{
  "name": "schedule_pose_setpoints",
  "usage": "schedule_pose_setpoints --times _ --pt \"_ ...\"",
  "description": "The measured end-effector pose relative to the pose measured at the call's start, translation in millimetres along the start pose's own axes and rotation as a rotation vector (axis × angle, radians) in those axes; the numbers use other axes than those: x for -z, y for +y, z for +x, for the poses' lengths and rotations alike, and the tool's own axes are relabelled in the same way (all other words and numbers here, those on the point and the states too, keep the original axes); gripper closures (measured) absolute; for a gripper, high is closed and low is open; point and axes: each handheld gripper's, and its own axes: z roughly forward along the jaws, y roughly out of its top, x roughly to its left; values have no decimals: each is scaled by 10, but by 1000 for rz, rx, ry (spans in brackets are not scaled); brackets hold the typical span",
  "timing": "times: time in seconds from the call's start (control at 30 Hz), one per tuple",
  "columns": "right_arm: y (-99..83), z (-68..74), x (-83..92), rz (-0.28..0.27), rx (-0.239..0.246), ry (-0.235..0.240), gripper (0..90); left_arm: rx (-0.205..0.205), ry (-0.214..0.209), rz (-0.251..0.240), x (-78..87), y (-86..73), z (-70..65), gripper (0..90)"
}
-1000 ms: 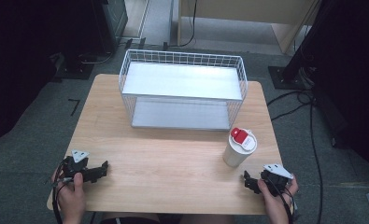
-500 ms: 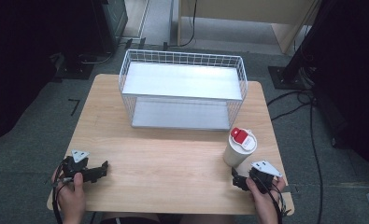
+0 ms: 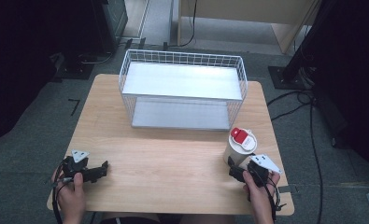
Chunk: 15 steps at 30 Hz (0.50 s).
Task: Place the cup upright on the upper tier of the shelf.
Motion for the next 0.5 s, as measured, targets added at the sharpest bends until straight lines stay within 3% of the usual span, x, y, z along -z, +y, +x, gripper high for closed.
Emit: schedule_pose_setpoints --times 0.5 --pt "107 80 -201 -98 -44 -9 93 0 0 0 0 0 0 0"
